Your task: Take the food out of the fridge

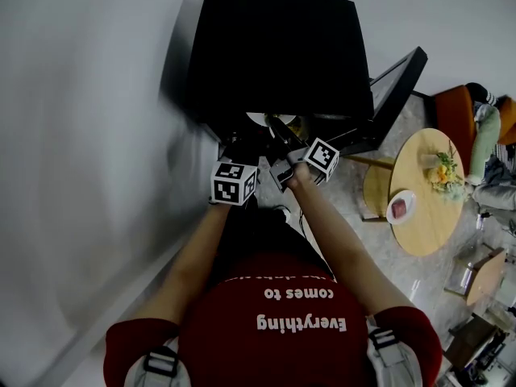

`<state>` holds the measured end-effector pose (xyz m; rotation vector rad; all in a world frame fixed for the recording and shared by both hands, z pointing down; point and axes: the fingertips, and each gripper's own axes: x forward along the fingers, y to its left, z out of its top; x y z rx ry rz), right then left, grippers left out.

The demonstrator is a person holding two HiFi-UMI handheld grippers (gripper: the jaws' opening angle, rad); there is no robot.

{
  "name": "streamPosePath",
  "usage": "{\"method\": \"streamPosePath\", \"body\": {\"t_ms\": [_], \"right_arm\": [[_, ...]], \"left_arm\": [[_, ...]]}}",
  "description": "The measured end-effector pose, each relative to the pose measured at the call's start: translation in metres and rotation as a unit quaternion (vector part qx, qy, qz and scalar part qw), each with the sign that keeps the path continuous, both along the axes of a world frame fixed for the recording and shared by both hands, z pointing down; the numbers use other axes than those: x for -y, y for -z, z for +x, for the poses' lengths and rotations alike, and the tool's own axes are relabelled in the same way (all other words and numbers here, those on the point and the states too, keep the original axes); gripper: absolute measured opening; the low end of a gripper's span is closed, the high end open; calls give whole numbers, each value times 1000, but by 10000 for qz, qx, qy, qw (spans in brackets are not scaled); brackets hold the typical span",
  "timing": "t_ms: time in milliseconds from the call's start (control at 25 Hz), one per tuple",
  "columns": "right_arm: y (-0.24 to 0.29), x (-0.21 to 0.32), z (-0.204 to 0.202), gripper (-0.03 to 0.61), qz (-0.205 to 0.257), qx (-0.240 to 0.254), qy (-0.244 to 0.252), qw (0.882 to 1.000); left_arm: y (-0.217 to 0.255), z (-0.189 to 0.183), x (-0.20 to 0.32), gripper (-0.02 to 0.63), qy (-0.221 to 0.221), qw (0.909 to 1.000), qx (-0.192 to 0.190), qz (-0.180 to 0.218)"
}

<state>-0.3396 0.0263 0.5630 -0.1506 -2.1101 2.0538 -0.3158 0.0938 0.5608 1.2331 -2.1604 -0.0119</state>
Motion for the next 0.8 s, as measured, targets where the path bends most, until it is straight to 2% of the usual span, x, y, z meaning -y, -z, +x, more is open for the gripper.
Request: {"method": "streamPosePath", "body": {"t_ms": [160, 360, 520, 800], "right_arm": [[5, 0, -1, 44, 24, 131, 0, 9999], [6, -2, 11, 25, 270, 50, 114, 9996], [4, -12, 37, 23, 436, -21, 416, 9982], [6, -21, 92, 23, 75, -68, 557, 9984]], "left_arm": [[2, -1, -1, 6, 1, 10000, 39, 12], [12, 0, -3, 6, -22, 9999, 99, 60], [22, 14, -7, 6, -171, 9995, 214, 135], [40, 54, -17, 6, -671, 9970, 379, 100]]}}
